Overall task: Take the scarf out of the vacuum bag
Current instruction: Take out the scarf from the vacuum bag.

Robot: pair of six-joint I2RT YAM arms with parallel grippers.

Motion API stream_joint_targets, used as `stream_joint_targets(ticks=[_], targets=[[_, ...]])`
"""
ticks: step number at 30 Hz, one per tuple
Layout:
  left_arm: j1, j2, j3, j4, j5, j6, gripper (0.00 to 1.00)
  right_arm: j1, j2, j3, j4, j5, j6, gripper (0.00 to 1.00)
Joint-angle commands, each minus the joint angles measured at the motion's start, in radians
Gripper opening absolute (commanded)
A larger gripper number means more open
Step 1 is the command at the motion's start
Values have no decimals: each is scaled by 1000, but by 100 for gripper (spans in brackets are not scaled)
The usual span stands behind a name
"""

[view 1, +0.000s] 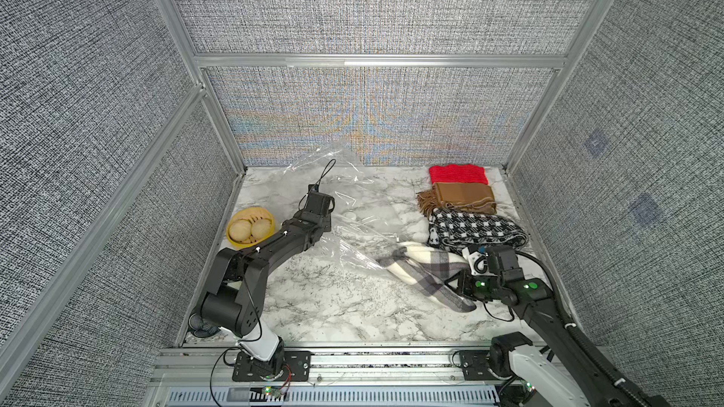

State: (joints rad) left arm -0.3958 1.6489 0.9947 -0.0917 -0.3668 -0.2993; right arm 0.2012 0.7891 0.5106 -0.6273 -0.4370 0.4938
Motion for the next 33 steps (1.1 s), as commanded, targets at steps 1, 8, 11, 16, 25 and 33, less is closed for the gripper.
stream_joint_targets(ticks=[1, 8, 11, 16, 25, 33], targets=[[11, 8, -11, 12, -46, 4, 0, -6, -47, -2, -60, 67, 0, 0], [-7, -153, -105, 30, 151, -26, 0, 6, 37, -24, -60, 104, 14, 0], [-10, -216, -144, 77, 298, -10, 0, 37, 101, -28, -57, 125, 29, 0], [-58, -269, -233, 186, 528, 46, 0, 73, 170, -43, 42, 100, 48, 17], [-188, -274, -321, 181, 451, 15, 0, 143, 141, 14, -15, 138, 42, 55], [-236, -226, -361, 228, 443, -9, 0, 149, 116, 19, -36, 172, 25, 95]])
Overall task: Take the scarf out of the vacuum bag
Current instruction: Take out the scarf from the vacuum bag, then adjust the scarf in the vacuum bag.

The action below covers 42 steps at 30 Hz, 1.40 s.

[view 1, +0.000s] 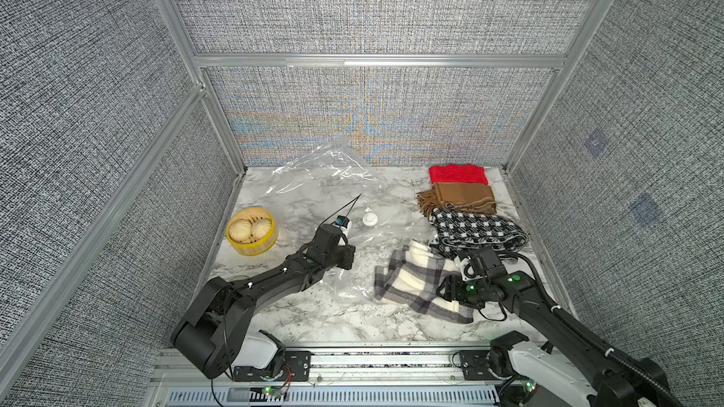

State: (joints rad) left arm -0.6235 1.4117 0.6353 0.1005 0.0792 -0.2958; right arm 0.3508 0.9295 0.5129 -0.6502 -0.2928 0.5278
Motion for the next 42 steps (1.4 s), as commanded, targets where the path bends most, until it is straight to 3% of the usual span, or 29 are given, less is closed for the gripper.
stream_joint_targets(ticks=[1, 9, 16, 21, 27, 33, 38, 42], targets=[[-9, 12, -5, 40, -5, -14, 0, 1, -36, 25, -17, 43, -9, 99], [-10, -37, -16, 25, -61, -5, 0, -6, -101, 187, -142, 240, -6, 99], [-10, -36, -25, 41, -49, -11, 0, 18, -77, 215, -82, 179, -14, 99], [-10, -35, -23, 36, -41, -11, 0, 42, -24, 297, -175, 368, 18, 99], [-11, -65, -31, 31, -45, -18, 0, 50, -18, 461, -225, 439, 6, 99], [-12, -69, -31, 37, -37, -22, 0, 247, 16, 458, -126, 342, 46, 99], [-12, -47, -28, 48, -16, -27, 0, 410, 240, 504, -86, 544, 33, 99], [-12, -35, -24, 50, -9, -32, 0, 422, 369, 532, -36, 626, 23, 93]])
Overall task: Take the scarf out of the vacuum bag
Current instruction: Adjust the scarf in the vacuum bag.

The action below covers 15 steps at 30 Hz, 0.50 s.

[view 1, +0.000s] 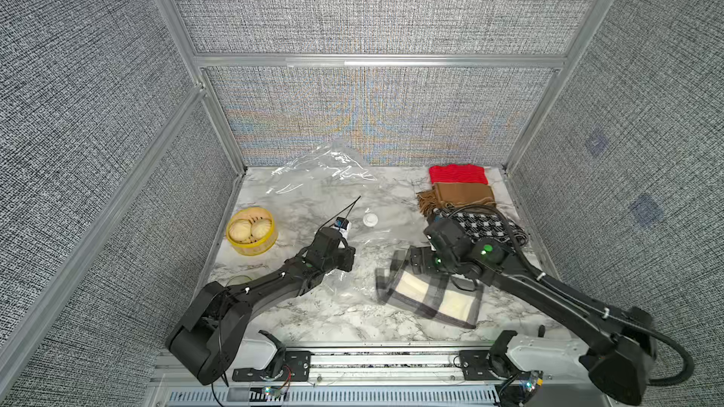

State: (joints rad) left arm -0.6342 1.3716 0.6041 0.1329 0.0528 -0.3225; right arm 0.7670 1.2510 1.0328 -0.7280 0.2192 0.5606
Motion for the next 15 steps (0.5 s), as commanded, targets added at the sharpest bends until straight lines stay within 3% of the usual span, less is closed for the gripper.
stream_joint_targets(ticks=[1, 8, 11, 15], targets=[[-1, 7, 8, 17, 20, -7, 0, 4, 68, 15, 48, 134, -10, 92], [-2, 15, 15, 20, 25, -9, 0, -18, 152, -65, 154, 104, -19, 85], [-2, 26, 17, 28, 26, -10, 0, -85, 172, -109, 228, 11, -49, 84], [-2, 41, 19, 32, 25, -15, 0, -93, 189, -140, 320, -28, -105, 76]])
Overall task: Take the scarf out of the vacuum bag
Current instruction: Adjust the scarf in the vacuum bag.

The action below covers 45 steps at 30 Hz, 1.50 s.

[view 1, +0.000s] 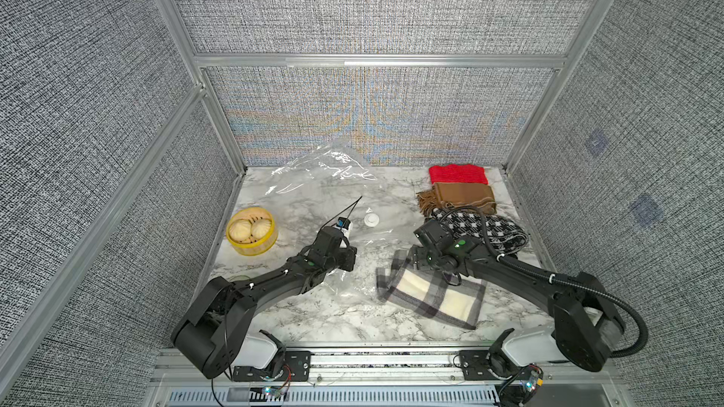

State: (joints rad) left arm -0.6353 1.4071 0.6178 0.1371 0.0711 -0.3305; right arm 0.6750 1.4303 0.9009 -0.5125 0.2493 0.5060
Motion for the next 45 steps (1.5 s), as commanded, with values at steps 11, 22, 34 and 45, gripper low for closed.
stream_joint_targets(ticks=[11, 22, 34, 45], targets=[[-1, 25, 2, 43, 2, -14, 0, 4, 24, -15, 117, -57, -86, 24], [-1, 13, 2, 33, -4, -7, 0, -58, -85, -70, 79, 13, -89, 75], [-1, 28, 9, 32, 1, -6, 0, -117, -45, -99, 196, -216, -130, 91], [-3, 44, 5, 54, 12, -12, 0, -99, -4, -95, 227, -208, -158, 16]])
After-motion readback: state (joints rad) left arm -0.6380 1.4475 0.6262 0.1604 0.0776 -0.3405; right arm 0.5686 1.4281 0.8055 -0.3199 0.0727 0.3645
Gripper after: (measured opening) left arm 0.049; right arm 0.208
